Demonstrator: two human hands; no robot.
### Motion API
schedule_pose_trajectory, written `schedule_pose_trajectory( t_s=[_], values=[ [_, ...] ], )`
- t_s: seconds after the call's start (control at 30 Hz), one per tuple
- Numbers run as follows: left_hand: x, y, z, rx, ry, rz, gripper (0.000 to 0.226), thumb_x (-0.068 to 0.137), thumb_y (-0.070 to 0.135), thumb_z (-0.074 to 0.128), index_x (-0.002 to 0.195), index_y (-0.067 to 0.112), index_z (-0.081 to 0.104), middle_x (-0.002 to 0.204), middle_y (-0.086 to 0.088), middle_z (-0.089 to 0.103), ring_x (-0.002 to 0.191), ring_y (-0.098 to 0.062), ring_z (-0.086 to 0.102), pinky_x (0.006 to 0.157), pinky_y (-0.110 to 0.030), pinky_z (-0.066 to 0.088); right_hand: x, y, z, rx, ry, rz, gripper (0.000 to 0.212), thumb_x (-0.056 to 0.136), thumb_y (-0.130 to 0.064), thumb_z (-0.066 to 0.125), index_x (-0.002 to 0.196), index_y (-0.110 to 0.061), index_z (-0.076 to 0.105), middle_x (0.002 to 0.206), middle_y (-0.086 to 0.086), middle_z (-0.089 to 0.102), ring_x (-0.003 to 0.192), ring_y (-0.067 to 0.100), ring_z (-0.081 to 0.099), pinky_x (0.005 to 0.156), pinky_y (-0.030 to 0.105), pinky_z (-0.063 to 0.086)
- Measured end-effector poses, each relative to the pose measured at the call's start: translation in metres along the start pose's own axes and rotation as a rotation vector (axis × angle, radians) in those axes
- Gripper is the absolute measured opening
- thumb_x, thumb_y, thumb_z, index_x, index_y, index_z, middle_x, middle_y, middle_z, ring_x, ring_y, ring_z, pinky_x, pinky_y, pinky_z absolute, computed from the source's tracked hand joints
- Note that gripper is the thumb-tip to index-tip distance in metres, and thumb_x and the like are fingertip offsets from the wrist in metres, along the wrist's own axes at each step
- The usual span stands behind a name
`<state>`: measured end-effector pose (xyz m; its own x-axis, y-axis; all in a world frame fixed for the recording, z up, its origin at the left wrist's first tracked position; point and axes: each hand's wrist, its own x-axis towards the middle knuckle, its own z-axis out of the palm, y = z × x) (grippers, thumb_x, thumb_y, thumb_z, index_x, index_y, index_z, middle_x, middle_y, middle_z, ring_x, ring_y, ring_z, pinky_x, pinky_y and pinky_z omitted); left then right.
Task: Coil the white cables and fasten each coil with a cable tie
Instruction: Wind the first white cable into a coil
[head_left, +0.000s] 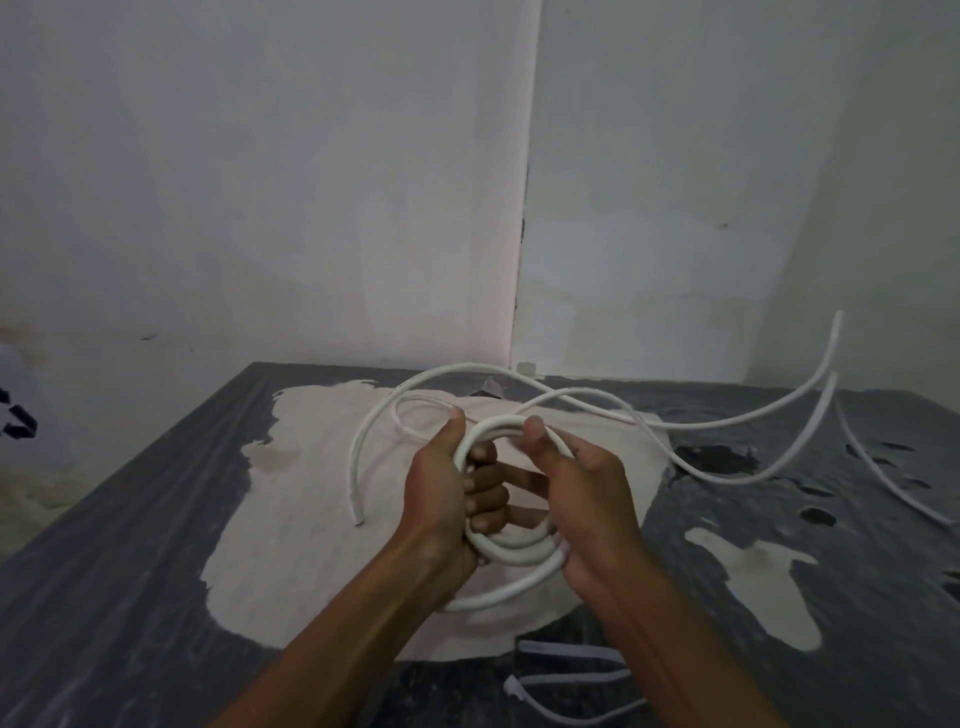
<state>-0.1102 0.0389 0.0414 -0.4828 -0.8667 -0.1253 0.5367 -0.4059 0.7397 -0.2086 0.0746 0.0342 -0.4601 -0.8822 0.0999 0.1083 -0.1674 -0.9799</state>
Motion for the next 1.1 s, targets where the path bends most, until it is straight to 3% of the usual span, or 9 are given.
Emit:
schedule_pose_trajectory(
  t_s=[0.17,0.27,0.33,0.4,0.47,0.67,0.83,0.93,1.1],
  values=[
    [0.001,0.010,0.004,-0.148,0.056,0.085,0.053,0.098,0.046,0.037,0.054,0.017,0.036,0.040,0.003,0.023,0.029,-0.008,0.019,0.029,-0.015,0.016,-0.002,-0.001,0.004,0.015,0.040,-0.073,0.037,0.097,-0.045,0.044,0.096,-0.018,0.069,0.082,0.004,0.073,0.078,0.015,0.073,0.065,0.032,0.059],
    [0.000,0.013,-0.001,-0.181,0.114,0.114,0.053,0.097,0.046,0.037,0.053,0.018,0.034,0.040,0.002,0.023,0.030,-0.009,0.019,0.031,-0.015,0.015,-0.005,0.005,0.011,-0.035,0.028,-0.087,0.042,0.099,-0.045,0.034,0.099,-0.020,0.067,0.083,0.001,0.074,0.074,0.013,0.072,0.068,0.027,0.059],
    [0.000,0.014,-0.003,-0.169,0.132,0.129,0.053,0.097,0.046,0.037,0.053,0.017,0.034,0.040,0.003,0.024,0.029,-0.008,0.019,0.031,-0.014,0.016,-0.004,0.007,0.011,-0.254,0.025,-0.182,0.042,0.099,-0.045,0.031,0.095,-0.021,0.065,0.078,-0.001,0.072,0.065,0.007,0.069,0.062,0.019,0.057],
    [0.001,0.017,-0.004,-0.175,0.136,0.132,0.052,0.097,0.045,0.036,0.053,0.018,0.033,0.039,0.003,0.023,0.029,-0.008,0.018,0.031,-0.013,0.016,0.000,0.005,0.006,-0.513,0.077,-0.335,0.043,0.097,-0.046,0.032,0.075,-0.022,0.060,0.059,-0.004,0.061,0.048,0.001,0.056,0.049,0.011,0.046],
    [0.002,0.021,-0.005,-0.194,0.121,0.107,0.052,0.097,0.046,0.036,0.053,0.018,0.033,0.039,0.003,0.022,0.028,-0.008,0.018,0.030,-0.013,0.015,0.004,0.003,-0.001,-0.616,0.102,-0.406,0.046,0.096,-0.045,0.032,0.064,-0.022,0.055,0.050,-0.004,0.052,0.042,0.002,0.047,0.045,0.012,0.040],
    [0.004,0.018,-0.006,-0.151,0.031,-0.097,0.057,0.097,0.049,0.036,0.050,0.016,0.039,0.037,0.004,0.025,0.026,-0.007,0.020,0.028,-0.011,0.017,0.023,-0.005,-0.026,-0.760,0.163,-0.371,0.055,0.100,-0.042,0.035,0.055,-0.013,0.050,0.049,0.001,0.049,0.045,0.010,0.043,0.047,0.012,0.038],
    [0.001,0.010,-0.001,-0.171,-0.085,-0.269,0.059,0.093,0.059,0.036,0.053,0.016,0.038,0.036,0.005,0.026,0.025,-0.004,0.022,0.026,-0.012,0.018,0.031,-0.013,-0.038,-0.616,0.202,-0.254,0.054,0.101,-0.038,0.041,0.056,-0.012,0.053,0.052,0.003,0.052,0.047,0.014,0.047,0.045,0.013,0.037],
    [0.002,0.004,0.002,-0.188,-0.117,-0.341,0.059,0.092,0.062,0.035,0.055,0.016,0.037,0.035,0.005,0.028,0.024,-0.005,0.025,0.025,-0.011,0.021,0.029,-0.019,-0.041,-0.405,0.240,-0.099,0.048,0.099,-0.041,0.046,0.060,-0.015,0.056,0.054,0.002,0.053,0.051,0.017,0.049,0.053,0.027,0.038],
    [0.000,-0.002,0.009,-0.207,-0.137,-0.367,0.057,0.091,0.059,0.039,0.054,0.015,0.040,0.037,0.006,0.027,0.026,-0.004,0.025,0.027,-0.014,0.022,0.028,-0.028,-0.045,-0.228,0.346,-0.037,0.043,0.098,-0.043,0.048,0.065,-0.017,0.055,0.055,0.001,0.048,0.053,0.019,0.046,0.056,0.032,0.039]
  ],
)
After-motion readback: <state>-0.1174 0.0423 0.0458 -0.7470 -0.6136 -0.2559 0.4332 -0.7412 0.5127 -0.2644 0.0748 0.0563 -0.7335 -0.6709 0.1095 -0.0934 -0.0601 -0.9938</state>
